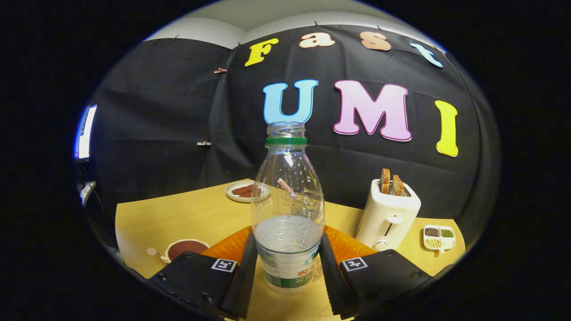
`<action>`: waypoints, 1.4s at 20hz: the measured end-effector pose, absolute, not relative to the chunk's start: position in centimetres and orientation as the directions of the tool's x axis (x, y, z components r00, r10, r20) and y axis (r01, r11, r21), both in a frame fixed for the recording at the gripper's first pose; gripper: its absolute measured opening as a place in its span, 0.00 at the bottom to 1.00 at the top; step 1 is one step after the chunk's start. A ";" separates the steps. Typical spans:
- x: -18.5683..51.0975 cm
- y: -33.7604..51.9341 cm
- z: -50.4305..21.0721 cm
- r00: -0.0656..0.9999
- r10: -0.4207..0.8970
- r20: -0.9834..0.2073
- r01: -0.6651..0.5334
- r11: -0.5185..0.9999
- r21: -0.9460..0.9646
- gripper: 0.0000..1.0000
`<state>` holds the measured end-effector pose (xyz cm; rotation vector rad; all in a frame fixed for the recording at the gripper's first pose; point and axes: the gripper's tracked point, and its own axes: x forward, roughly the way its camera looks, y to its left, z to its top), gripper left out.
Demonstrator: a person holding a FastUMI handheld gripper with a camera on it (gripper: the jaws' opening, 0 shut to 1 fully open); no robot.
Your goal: Take the bottle from table, then pour the juice into the cup, finally place the bottle on the coaster
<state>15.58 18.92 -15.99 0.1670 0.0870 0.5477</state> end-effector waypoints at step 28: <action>22.9 20.4 -22.5 0.854 0.511 -0.099 -0.467 0.836 0.288 0.80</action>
